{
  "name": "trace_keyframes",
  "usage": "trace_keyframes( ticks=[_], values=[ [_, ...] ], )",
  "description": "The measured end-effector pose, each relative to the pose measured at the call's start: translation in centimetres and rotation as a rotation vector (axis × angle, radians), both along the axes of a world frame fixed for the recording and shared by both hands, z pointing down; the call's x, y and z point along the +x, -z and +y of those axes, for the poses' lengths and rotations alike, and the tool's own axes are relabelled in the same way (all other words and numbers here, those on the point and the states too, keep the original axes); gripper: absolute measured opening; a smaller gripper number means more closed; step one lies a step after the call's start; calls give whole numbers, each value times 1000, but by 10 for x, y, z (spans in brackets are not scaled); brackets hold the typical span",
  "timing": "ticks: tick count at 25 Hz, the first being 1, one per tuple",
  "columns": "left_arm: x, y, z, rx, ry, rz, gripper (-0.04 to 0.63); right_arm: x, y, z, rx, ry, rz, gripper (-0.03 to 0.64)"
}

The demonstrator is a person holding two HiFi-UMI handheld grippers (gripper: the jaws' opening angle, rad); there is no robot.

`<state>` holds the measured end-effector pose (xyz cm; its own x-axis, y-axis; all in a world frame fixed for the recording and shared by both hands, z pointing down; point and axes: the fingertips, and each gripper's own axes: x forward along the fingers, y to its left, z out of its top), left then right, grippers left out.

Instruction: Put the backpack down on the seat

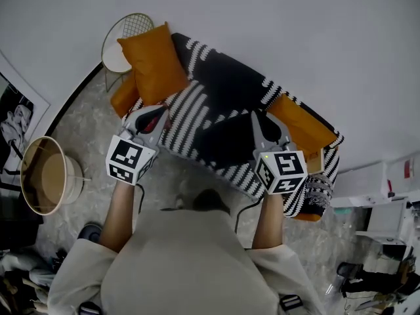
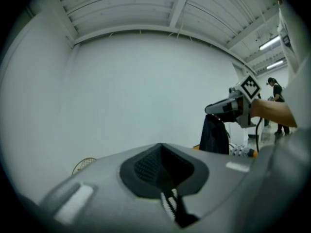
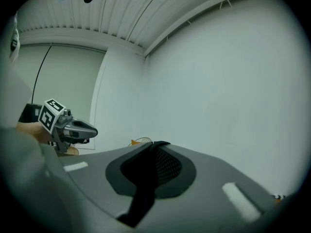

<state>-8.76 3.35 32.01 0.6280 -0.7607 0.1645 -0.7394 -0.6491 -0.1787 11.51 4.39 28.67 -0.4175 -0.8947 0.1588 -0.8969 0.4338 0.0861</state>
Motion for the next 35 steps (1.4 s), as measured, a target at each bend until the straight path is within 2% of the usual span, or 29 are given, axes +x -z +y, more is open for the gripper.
trace_keyframes(
  ticks=[15,23,26,35],
  values=[
    [-1,-6,-72,-9,7,-6,5,2,-6,-89,-18,6,-17,11],
    [7,-22,-145,-36,29,4,5,8,-23,-171,-50,30,-29,11],
    [13,-24,-177,-38,35,30,5,8,-33,-206,-75,50,-22,11],
    [21,-39,-277,-83,68,25,5,10,-66,-318,-164,90,-8,11]
  ],
)
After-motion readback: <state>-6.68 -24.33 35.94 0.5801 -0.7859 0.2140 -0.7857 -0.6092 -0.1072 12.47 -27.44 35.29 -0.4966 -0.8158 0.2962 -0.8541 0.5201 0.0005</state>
